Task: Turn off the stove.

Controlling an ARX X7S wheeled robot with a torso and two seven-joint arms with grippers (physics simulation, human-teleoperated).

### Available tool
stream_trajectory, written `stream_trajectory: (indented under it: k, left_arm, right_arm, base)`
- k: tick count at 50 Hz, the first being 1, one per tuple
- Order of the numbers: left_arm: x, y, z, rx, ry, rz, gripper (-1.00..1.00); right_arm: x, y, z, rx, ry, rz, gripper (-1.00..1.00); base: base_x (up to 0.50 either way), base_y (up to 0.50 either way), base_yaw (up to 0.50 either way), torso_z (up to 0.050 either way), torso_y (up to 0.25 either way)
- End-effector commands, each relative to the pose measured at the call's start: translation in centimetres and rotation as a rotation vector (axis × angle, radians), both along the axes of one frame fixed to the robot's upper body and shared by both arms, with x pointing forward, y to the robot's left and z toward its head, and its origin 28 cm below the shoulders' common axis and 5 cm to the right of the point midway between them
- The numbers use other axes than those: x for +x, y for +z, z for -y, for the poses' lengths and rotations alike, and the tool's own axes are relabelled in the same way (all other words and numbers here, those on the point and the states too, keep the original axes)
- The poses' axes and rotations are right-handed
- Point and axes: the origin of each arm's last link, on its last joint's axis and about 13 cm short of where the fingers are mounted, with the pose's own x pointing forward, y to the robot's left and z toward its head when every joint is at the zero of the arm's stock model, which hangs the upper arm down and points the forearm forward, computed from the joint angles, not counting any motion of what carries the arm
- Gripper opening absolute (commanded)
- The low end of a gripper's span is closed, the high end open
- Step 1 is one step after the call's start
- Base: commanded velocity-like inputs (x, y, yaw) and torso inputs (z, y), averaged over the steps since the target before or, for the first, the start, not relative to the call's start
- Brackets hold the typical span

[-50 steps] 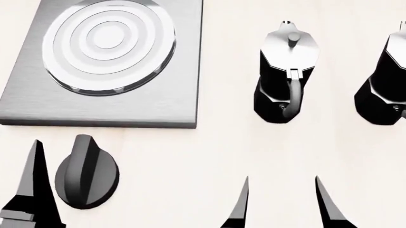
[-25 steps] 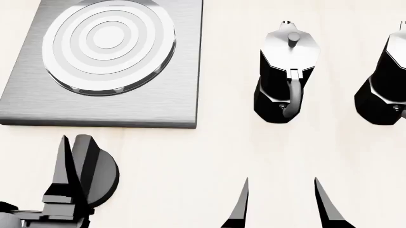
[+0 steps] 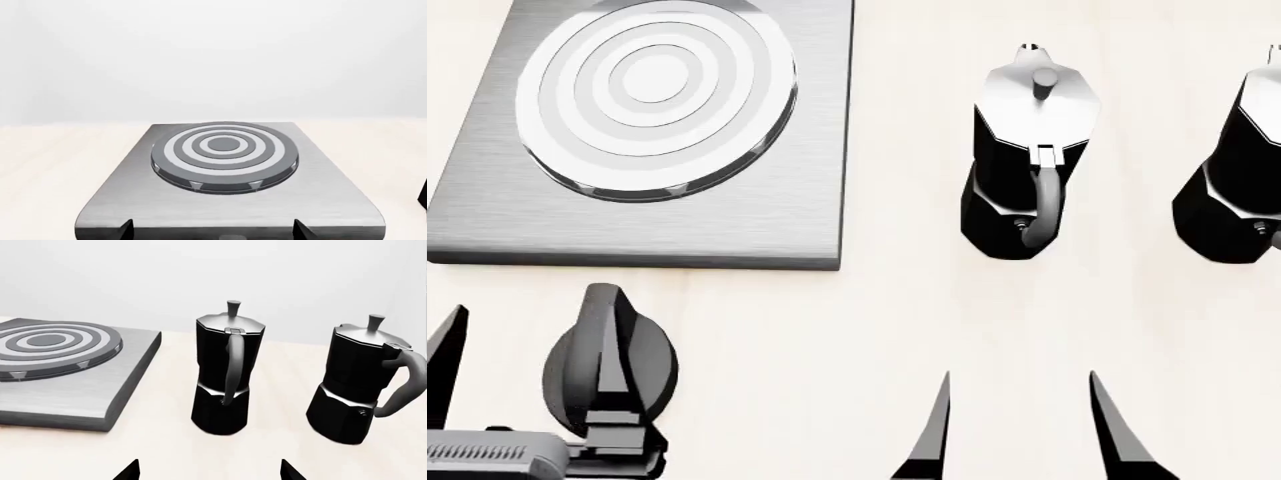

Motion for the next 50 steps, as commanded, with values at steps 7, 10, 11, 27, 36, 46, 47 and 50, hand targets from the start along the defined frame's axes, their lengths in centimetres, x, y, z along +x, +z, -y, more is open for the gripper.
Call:
stream_trajectory:
  k: [7, 10, 11, 27, 36, 46, 47, 50]
  left_arm:
    - [1.0, -1.9, 0.0, 0.036, 0.014, -0.046, 1.00]
    - [1.1, -2.1, 0.0, 0.044, 0.018, -0.050, 1.00]
    - [1.2, -2.1, 0.0, 0.045, 0.021, -0.052, 1.00]
    - [2.2, -2.9, -0.2, 0.065, 0.052, -0.070, 1.00]
    - [2.6, -3.6, -0.3, 0.075, 0.065, -0.088, 1.00]
    - [2.7, -4.0, -0.4, 0.083, 0.073, -0.097, 1.00]
    - [2.7, -4.0, -0.5, 0.083, 0.073, -0.099, 1.00]
    - [2.7, -4.2, -0.5, 0.082, 0.079, -0.107, 1.00]
  right_arm:
    - [0.0, 0.0, 0.1, 0.001, -0.001, 0.000, 1.00]
    - [0.0, -0.1, 0.0, 0.001, 0.000, 0.000, 1.00]
    - [0.0, -0.1, 0.0, 0.000, 0.000, 0.000, 1.00]
    - [0.1, -0.2, 0.0, 0.003, 0.004, -0.005, 1.00]
    - [0.0, -0.2, 0.0, 0.002, 0.005, -0.007, 1.00]
    - [0.0, -0.2, 0.0, 0.002, 0.005, -0.007, 1.00]
    - [0.0, -0.2, 0.0, 0.002, 0.004, -0.007, 1.00]
    - [0.0, -0.2, 0.0, 0.001, 0.004, -0.007, 1.00]
  base:
    - [0.00, 0.00, 0.00, 0.000, 0.000]
    - [0.00, 0.00, 0.00, 0.000, 0.000]
    - [0.00, 0.00, 0.00, 0.000, 0.000]
    - [0.00, 0.00, 0.00, 0.000, 0.000]
    - [0.00, 0.00, 0.00, 0.000, 0.000]
    - [0.00, 0.00, 0.00, 0.000, 0.000]
    - [0.00, 0.00, 0.00, 0.000, 0.000]
    - [0.00, 0.00, 0.00, 0.000, 0.000]
